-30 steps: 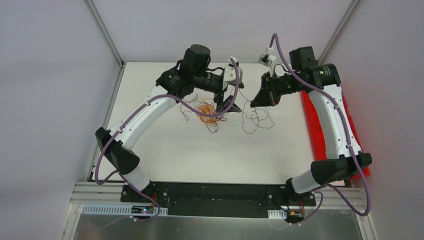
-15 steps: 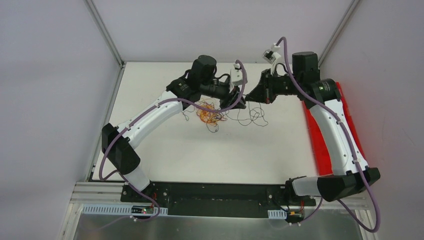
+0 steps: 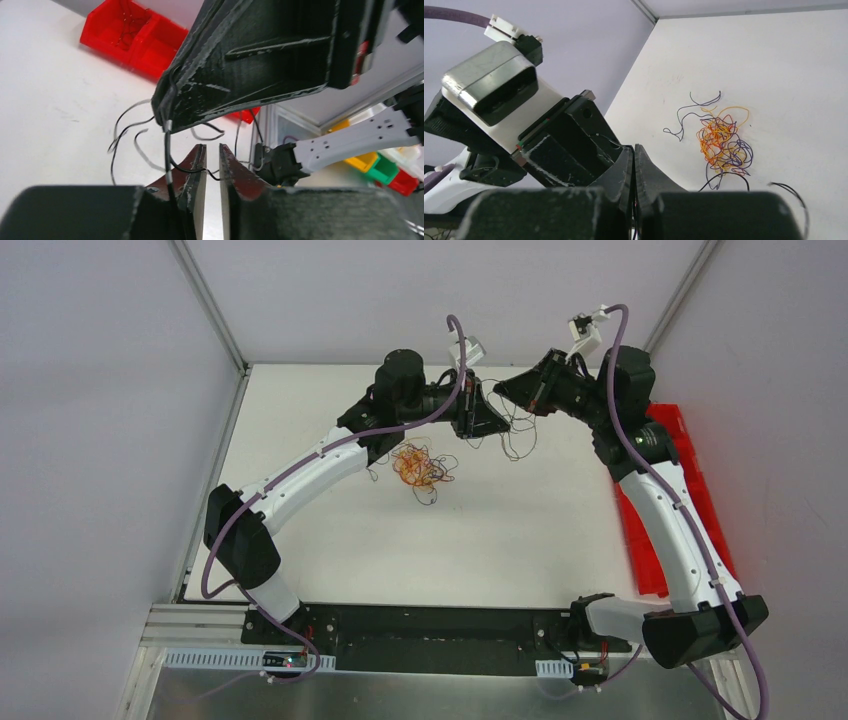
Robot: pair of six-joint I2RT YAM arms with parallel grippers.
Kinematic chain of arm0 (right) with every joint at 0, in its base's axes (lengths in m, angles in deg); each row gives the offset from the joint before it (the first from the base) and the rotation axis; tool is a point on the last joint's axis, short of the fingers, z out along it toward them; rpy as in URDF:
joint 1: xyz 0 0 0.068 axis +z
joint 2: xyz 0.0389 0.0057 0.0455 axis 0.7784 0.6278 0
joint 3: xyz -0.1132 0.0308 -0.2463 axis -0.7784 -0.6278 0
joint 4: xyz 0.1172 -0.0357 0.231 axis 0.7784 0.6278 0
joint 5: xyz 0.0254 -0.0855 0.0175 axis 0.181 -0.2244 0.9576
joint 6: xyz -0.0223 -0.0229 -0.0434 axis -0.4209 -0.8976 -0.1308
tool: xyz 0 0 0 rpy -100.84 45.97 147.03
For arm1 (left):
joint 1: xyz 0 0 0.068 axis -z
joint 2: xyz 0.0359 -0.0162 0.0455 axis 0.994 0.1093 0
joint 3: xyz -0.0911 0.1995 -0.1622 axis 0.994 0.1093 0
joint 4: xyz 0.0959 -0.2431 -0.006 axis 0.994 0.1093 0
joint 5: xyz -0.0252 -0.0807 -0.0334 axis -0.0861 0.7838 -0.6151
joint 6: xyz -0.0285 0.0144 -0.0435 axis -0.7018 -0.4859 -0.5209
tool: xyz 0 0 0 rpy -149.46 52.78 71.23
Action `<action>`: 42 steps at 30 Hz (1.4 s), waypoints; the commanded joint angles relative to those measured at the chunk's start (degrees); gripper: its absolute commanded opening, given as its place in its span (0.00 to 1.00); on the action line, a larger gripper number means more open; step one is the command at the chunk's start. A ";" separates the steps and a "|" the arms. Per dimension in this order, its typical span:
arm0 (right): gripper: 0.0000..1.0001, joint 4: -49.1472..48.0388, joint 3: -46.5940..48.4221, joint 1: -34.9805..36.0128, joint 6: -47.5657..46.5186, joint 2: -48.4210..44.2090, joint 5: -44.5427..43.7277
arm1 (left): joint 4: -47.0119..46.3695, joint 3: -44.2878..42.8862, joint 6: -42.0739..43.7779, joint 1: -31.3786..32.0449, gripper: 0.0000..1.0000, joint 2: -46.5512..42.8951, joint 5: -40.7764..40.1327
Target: Untangle the cables
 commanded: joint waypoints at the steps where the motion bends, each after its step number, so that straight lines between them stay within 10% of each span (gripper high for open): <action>1: 0.00 -6.67 -1.68 0.36 5.11 -2.76 -3.59 | -8.18 -0.83 -10.23 0.26 0.23 -2.45 4.45; 8: 0.00 -9.21 -2.96 0.53 7.02 -3.33 -2.55 | -12.74 -0.93 -17.57 0.38 0.65 -0.37 8.42; 18: 0.00 -8.43 -3.32 0.65 5.48 -5.06 -1.75 | -9.42 -0.23 -15.17 -0.38 0.80 -0.97 5.54; 32: 0.00 -3.99 -3.84 4.40 10.43 -5.19 -12.68 | 5.31 -5.61 -0.69 1.88 0.77 -0.76 -19.39; 38: 0.00 -1.51 -4.25 4.41 10.26 -6.16 -12.89 | 9.83 -6.45 5.72 1.92 0.29 -1.40 -27.00; 42: 0.00 -0.30 -5.24 4.40 9.68 -6.86 -13.34 | 9.74 -5.66 7.44 1.91 0.21 -2.33 -25.30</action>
